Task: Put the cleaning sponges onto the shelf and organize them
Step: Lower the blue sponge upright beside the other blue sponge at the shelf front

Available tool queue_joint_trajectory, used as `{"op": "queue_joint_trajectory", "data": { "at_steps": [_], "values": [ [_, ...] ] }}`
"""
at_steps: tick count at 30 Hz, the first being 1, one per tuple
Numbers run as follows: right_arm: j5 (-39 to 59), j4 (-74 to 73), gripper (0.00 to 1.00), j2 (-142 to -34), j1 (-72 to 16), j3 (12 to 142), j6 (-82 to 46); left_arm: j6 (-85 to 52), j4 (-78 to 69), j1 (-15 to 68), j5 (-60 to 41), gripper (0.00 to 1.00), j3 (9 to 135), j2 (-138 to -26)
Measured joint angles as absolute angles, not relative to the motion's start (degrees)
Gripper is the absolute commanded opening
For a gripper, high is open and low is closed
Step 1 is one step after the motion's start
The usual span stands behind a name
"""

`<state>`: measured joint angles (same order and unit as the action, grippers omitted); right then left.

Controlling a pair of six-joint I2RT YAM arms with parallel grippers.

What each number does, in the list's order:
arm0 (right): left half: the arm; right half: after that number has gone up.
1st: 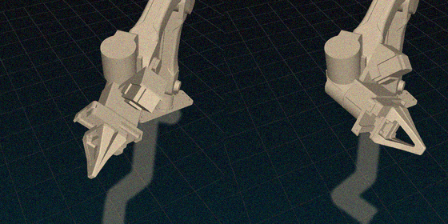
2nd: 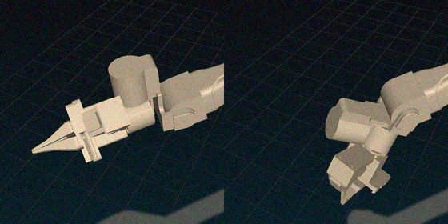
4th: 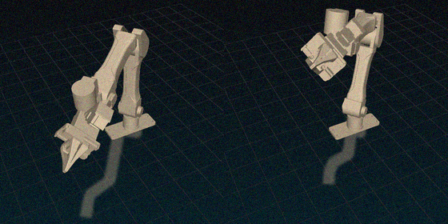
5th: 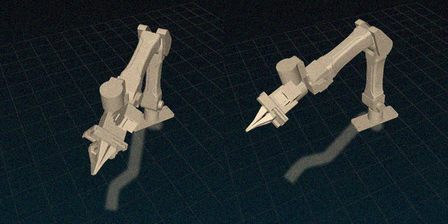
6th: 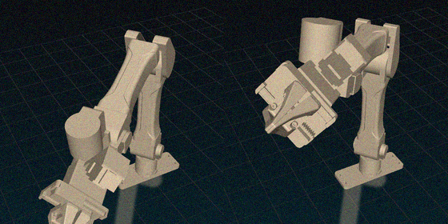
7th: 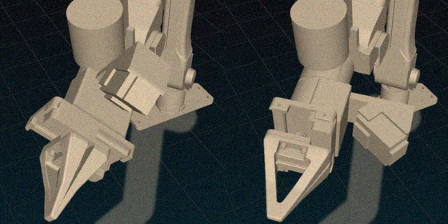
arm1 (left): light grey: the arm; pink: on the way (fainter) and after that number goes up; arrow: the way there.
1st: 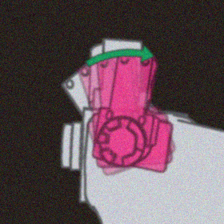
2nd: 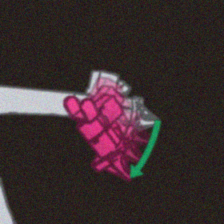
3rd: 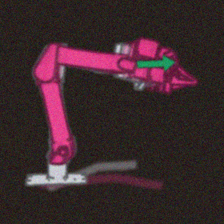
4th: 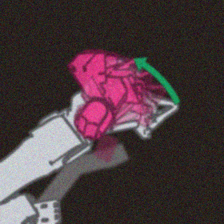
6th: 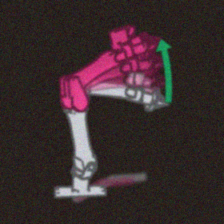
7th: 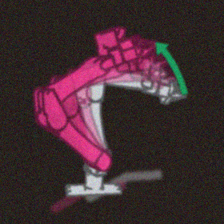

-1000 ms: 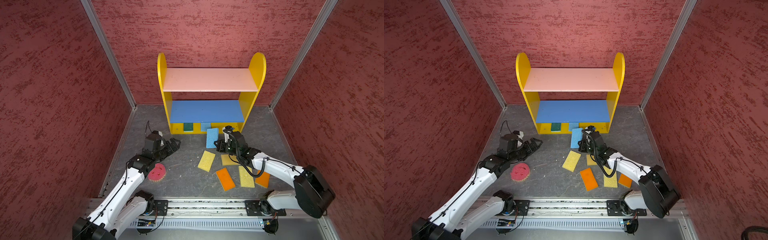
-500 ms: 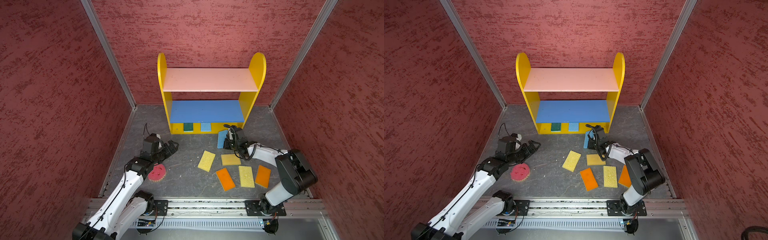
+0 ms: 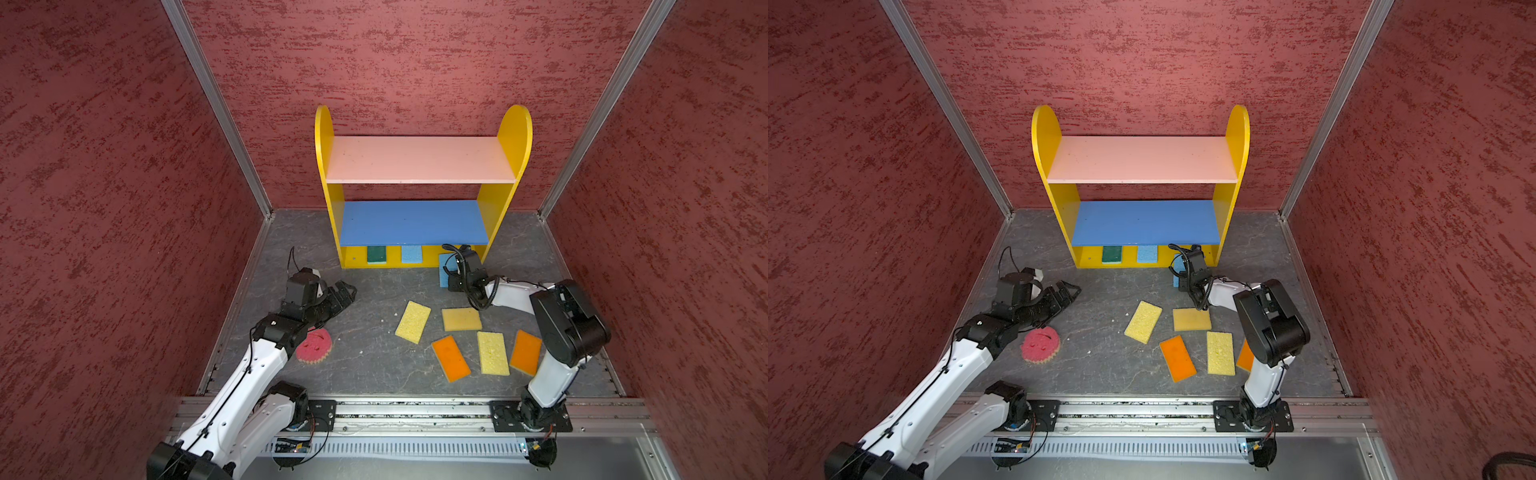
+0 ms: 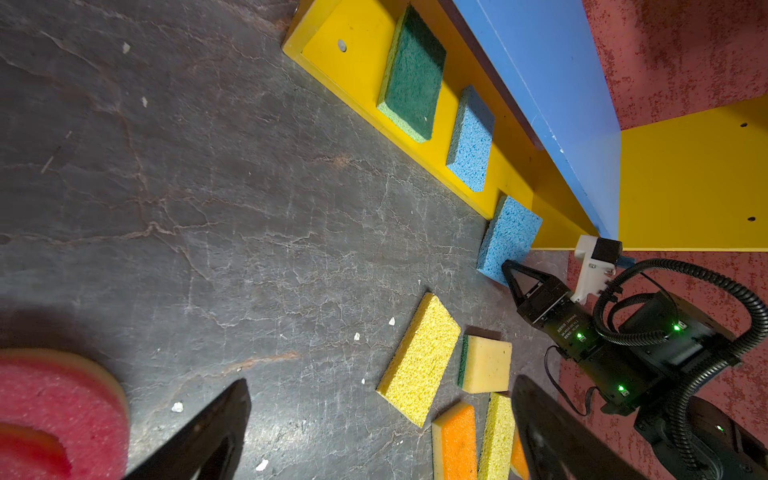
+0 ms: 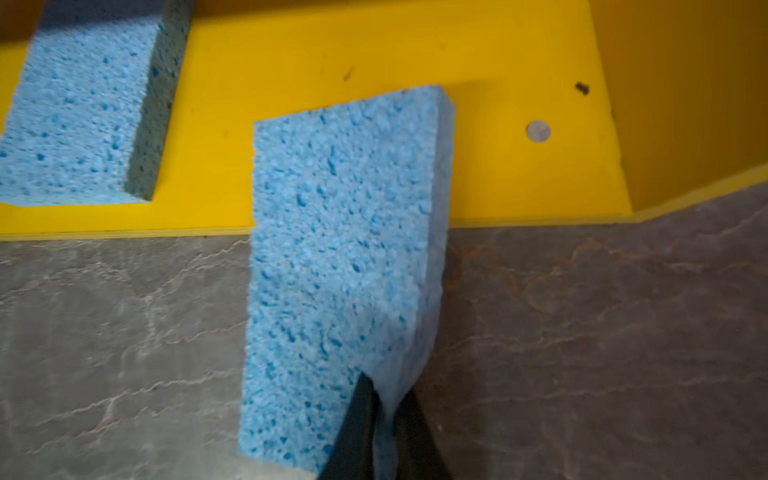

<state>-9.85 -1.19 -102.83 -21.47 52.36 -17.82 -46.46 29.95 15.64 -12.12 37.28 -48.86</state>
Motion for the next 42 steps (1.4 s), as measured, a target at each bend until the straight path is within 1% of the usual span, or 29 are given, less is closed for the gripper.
{"op": "queue_joint_trajectory", "data": {
  "at_steps": [3,7,9,12,13,15,16,18,19,20,21,27,42],
  "values": [
    [-11.27,-1.5,0.36,-103.18,-20.88,52.8,-17.63,-46.5,29.93,15.59,-12.12,0.98,37.28,-49.04],
    [-11.92,-2.33,0.45,-102.63,-20.4,52.38,-18.02,-46.7,29.91,15.42,-12.12,0.97,37.26,-49.58],
    [-11.53,-3.49,0.48,-100.29,-20.34,50.24,-19.22,-46.89,29.43,15.42,-12.12,0.98,36.77,-49.6],
    [-9.56,-5.89,0.49,-94.43,-20.29,44.88,-21.54,-47.13,29.52,15.42,-12.16,0.98,36.32,-50.15],
    [-8.93,-6.68,0.49,-92.66,-20.29,43.22,-22.37,-47.16,29.45,15.42,-12.19,0.98,36.32,-50.39],
    [-7.16,-8.8,0.41,-88.75,-20.29,39.24,-24.64,-47.31,29.45,15.44,-12.21,0.97,36.32,-50.68],
    [-6.46,-9.63,0.36,-87.55,-20.29,37.8,-25.5,-47.44,29.45,15.44,-12.21,0.98,36.32,-50.68],
    [-4.38,-11.2,0.17,-85.25,-20.29,34.44,-27.79,-47.99,29.36,15.44,-12.14,0.98,36.27,-50.5],
    [-3.62,-11.84,0.1,-84.73,-20.32,33.23,-28.84,-48.18,29.08,15.46,-12.14,0.98,36.05,-50.35],
    [-2.81,-12.4,0.03,-84.33,-20.43,32.05,-29.69,-48.45,28.69,15.46,-12.1,0.98,35.57,-50.0],
    [-1.98,-12.71,0.0,-84.27,-20.53,31.16,-30.41,-48.82,28.56,15.49,-12.08,0.98,34.98,-49.58],
    [0.56,-14.66,0.0,-85.8,-20.86,29.54,-32.77,-50.54,28.34,15.81,-11.99,0.97,31.66,-48.75],
    [2.98,-28.69,0.0,-101.67,-20.91,35.51,-37.12,-51.11,28.73,16.03,-10.79,0.99,30.06,-44.69]
  ]
}}
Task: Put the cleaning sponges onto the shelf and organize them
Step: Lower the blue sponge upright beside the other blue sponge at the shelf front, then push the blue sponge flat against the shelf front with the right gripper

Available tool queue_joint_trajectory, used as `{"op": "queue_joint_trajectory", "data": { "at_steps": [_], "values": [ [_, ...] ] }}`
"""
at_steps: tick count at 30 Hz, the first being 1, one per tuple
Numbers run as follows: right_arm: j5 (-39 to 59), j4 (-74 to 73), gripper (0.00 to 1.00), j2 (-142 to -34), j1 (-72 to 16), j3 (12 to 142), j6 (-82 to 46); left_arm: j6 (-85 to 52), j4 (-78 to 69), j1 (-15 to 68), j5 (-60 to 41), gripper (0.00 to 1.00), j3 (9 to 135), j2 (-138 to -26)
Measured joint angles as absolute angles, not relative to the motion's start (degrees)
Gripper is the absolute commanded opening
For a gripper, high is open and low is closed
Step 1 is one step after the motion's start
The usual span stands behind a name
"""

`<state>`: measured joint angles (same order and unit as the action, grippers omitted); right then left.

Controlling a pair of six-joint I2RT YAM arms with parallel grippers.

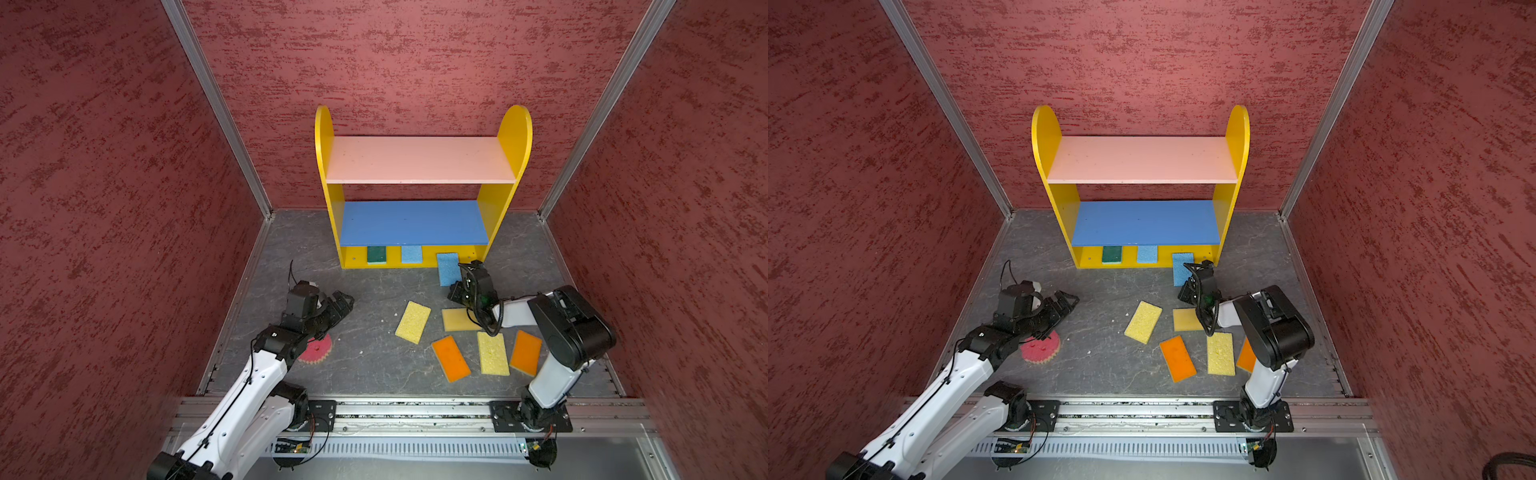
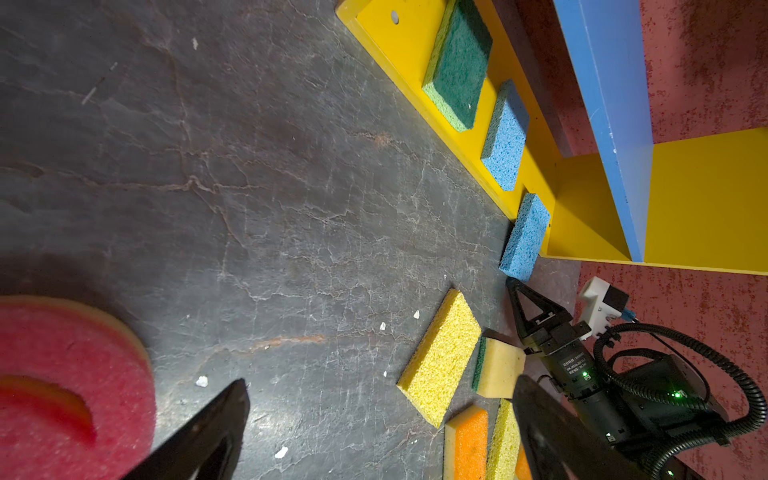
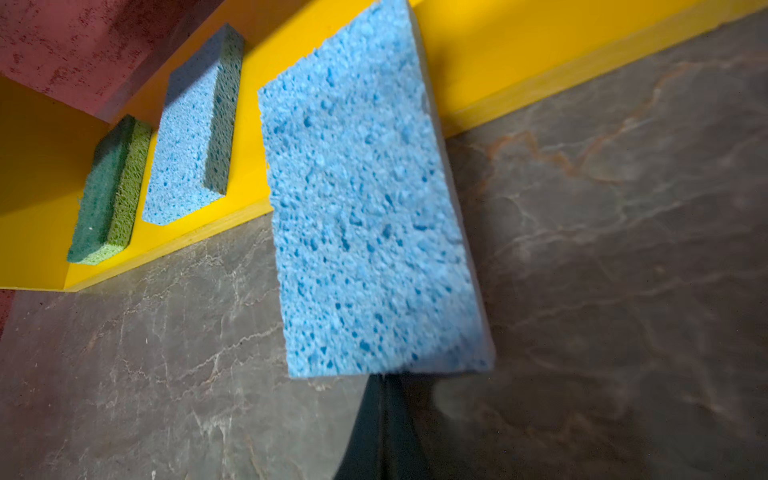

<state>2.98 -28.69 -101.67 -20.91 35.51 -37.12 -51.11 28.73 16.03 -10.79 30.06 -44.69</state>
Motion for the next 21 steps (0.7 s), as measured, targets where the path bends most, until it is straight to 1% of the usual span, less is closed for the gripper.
{"op": "queue_joint_trajectory", "data": {
  "at_steps": [10,21],
  "values": [
    [2.79,-35.57,0.0,-108.6,-20.29,39.92,-38.44,-51.13,28.71,15.7,-10.87,0.99,30.0,-48.18],
    [1.21,-36.62,0.0,-109.14,-17.58,40.03,-39.22,-51.16,28.58,15.7,-11.18,0.99,30.0,-48.36]
  ]
}}
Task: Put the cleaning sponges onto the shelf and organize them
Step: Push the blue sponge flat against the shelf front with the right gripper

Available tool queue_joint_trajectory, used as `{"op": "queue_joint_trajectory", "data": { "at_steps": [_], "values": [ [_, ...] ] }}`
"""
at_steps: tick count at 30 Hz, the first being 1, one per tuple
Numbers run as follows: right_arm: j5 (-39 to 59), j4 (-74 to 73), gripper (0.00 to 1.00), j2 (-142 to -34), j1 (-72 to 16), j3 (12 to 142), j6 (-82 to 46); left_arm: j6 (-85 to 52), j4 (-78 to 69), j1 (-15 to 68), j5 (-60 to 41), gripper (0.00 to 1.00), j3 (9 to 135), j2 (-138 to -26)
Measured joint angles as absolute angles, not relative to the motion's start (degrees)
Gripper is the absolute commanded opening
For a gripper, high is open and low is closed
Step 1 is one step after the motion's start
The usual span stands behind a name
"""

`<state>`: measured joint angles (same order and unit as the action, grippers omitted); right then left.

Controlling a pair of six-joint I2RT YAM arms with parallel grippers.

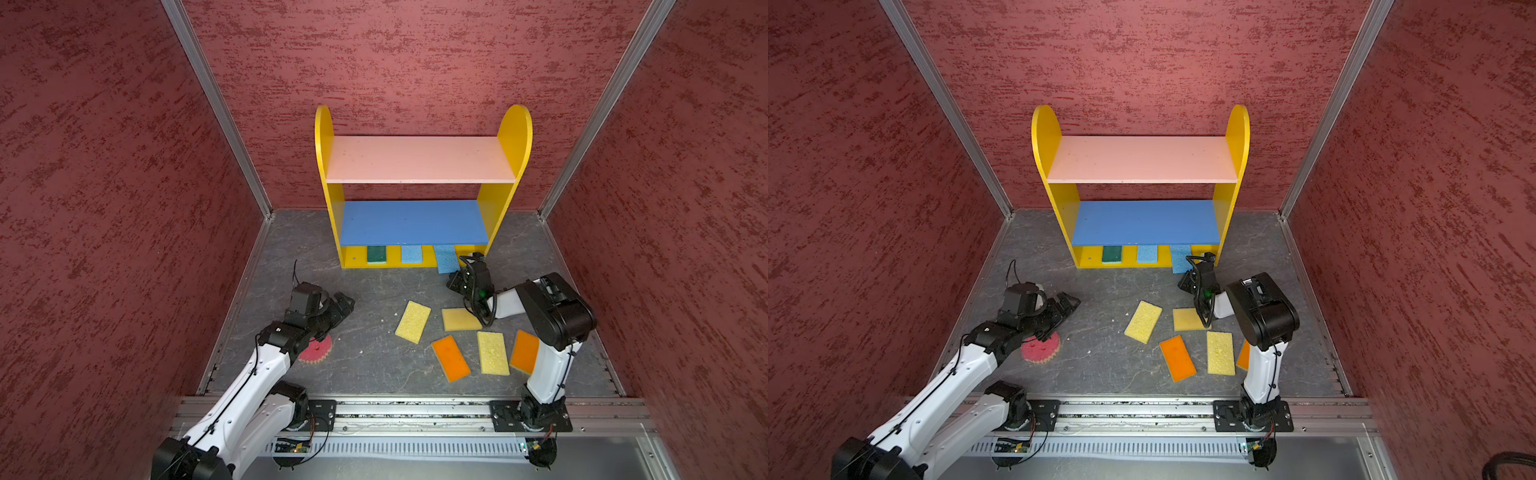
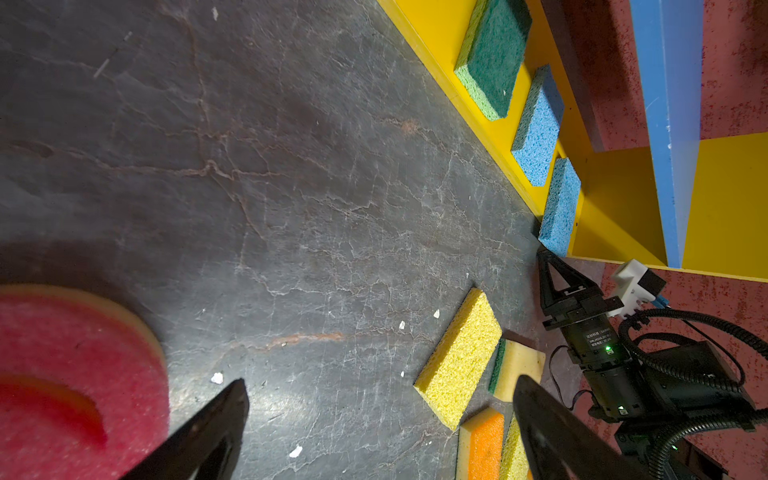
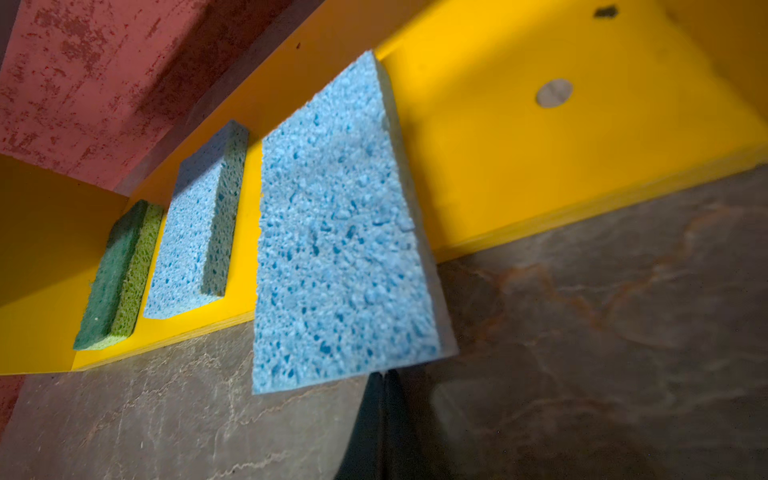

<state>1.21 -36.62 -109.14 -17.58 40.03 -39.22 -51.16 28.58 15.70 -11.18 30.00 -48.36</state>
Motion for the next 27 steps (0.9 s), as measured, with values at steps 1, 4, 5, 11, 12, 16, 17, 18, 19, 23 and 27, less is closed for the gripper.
{"op": "queue_joint_trajectory", "data": {
  "at_steps": [1,4,5,11,12,16,17,18,19,23,27],
  "values": [
    [1.19,-36.62,0.0,-109.14,-17.39,40.05,-39.22,-51.18,28.53,15.7,-11.31,0.99,29.98,-48.51],
    [1.19,-36.25,0.0,-109.14,-17.08,40.42,-39.24,-51.18,28.45,15.7,-11.53,0.99,30.0,-48.86],
    [1.21,-36.14,0.0,-109.14,-17.04,40.6,-39.35,-51.18,28.42,15.7,-11.53,0.99,30.0,-48.88],
    [2.22,-36.56,0.0,-109.54,-17.04,41.04,-40.69,-51.2,28.18,15.7,-11.57,0.99,29.98,-49.21],
    [2.5,-36.6,0.0,-109.84,-17.04,41.19,-41.01,-51.2,28.14,15.7,-11.57,0.99,29.98,-49.23],
    [3.57,-37.15,0.0,-110.61,-17.15,41.87,-42.0,-51.22,27.64,15.7,-11.62,0.99,29.98,-49.6],
    [3.81,-37.3,0.0,-110.65,-17.37,41.87,-42.17,-51.22,27.46,15.7,-11.62,0.99,29.98,-49.65],
    [3.95,-37.45,0.0,-110.69,-17.65,41.87,-42.26,-51.24,27.22,15.7,-11.64,0.99,29.98,-49.67],
    [4.01,-37.5,0.0,-110.69,-17.91,41.89,-42.39,-51.27,27.03,15.7,-11.66,0.99,29.98,-49.74],
    [4.27,-37.52,0.0,-110.8,-19.05,42.17,-42.65,-51.7,26.46,15.7,-11.75,0.99,29.98,-50.59],
    [4.32,-37.54,0.0,-111.63,-19.33,43.53,-42.94,-51.83,26.24,15.77,-11.75,0.99,29.98,-51.18]
  ]
}}
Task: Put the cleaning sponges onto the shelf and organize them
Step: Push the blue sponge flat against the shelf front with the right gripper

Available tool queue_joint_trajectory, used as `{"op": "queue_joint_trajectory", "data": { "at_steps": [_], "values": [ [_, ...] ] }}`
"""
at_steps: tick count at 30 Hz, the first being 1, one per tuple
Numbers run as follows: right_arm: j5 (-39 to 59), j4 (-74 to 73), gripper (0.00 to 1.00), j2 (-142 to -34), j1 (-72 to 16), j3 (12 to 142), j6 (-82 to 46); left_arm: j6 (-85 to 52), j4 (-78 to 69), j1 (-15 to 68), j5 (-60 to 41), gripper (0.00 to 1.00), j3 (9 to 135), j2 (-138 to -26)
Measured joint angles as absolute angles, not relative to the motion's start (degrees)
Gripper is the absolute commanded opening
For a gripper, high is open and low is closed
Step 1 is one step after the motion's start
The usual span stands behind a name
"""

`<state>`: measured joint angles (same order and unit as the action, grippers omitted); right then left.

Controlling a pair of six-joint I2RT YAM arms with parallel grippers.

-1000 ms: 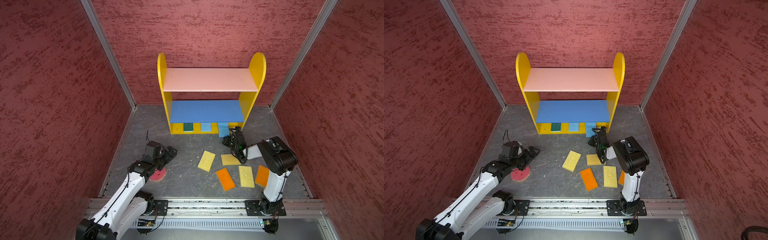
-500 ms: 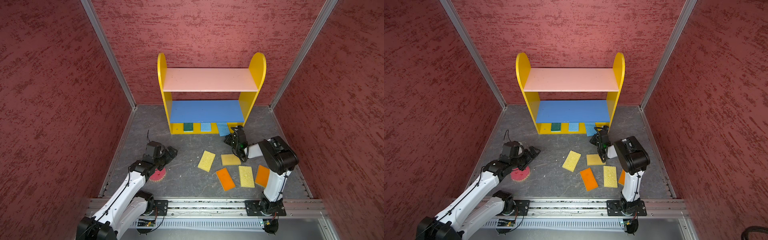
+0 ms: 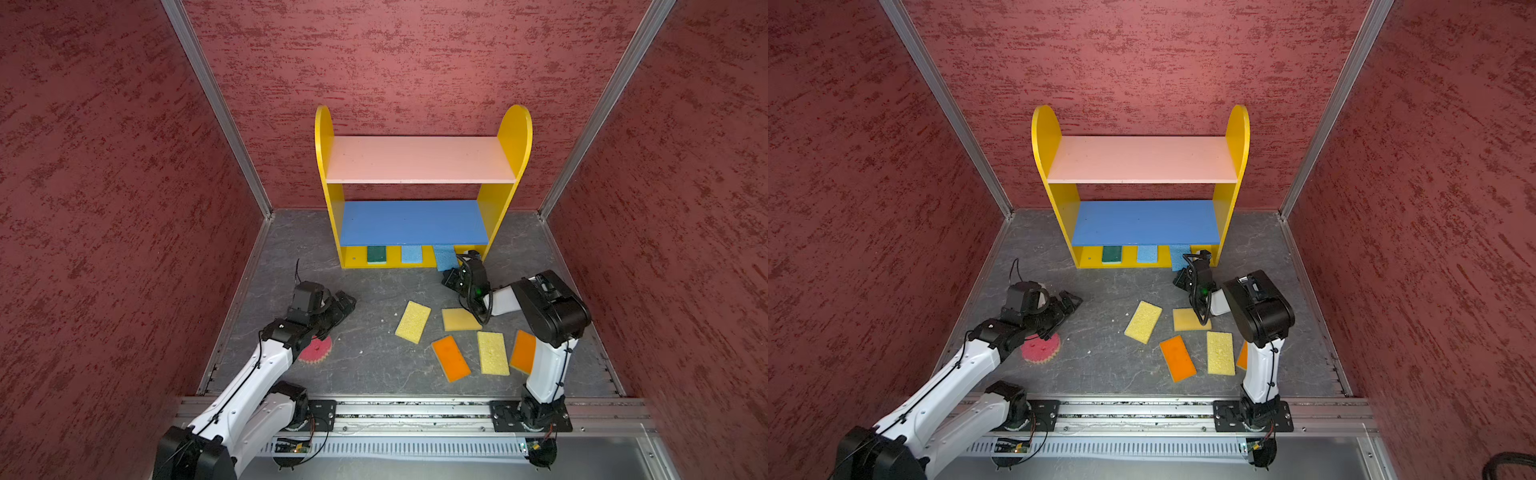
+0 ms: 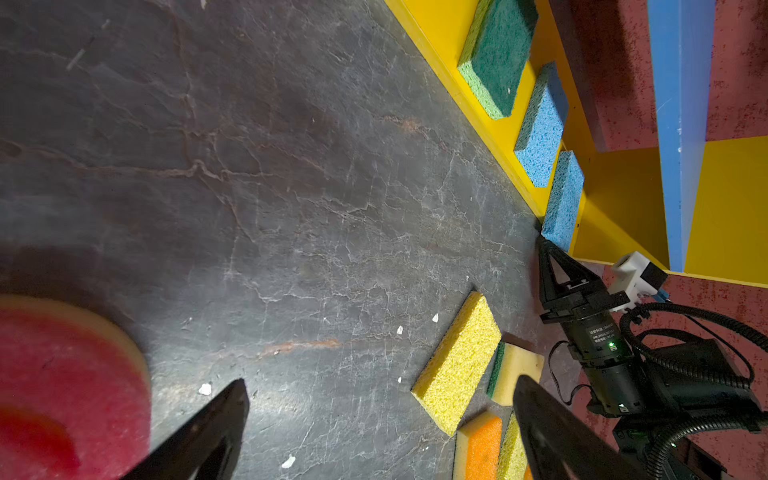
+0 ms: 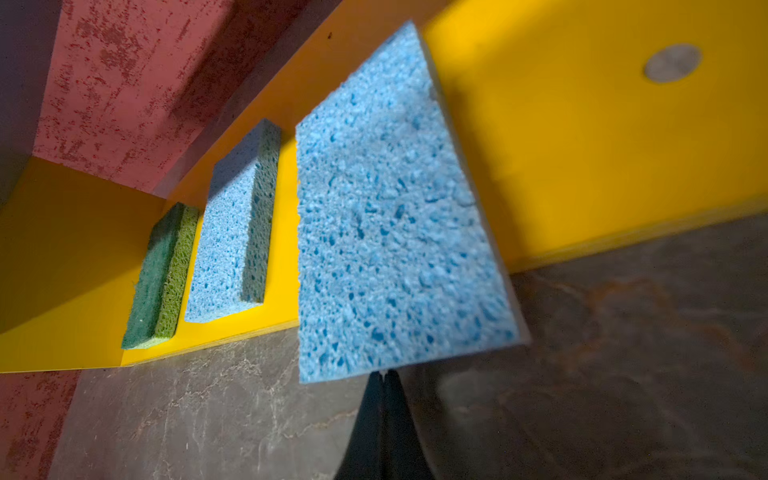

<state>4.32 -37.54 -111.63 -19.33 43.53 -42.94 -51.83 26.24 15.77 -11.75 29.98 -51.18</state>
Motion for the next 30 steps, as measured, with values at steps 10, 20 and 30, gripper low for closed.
{"op": "queue_joint_trajectory", "data": {
  "at_steps": [10,20,30],
  "values": [
    [4.89,-41.34,0.0,-116.11,-19.03,46.37,-45.93,-51.83,26.04,15.81,-11.75,0.99,29.98,-51.57],
    [5.02,-45.21,0.0,-117.25,-18.63,45.65,-47.86,-51.83,25.74,15.81,-11.77,0.99,29.98,-52.93],
    [5.8,-55.64,0.0,-118.72,-18.26,42.37,-51.72,-51.86,24.58,15.97,-11.94,0.99,29.93,-53.8]
  ]
}}
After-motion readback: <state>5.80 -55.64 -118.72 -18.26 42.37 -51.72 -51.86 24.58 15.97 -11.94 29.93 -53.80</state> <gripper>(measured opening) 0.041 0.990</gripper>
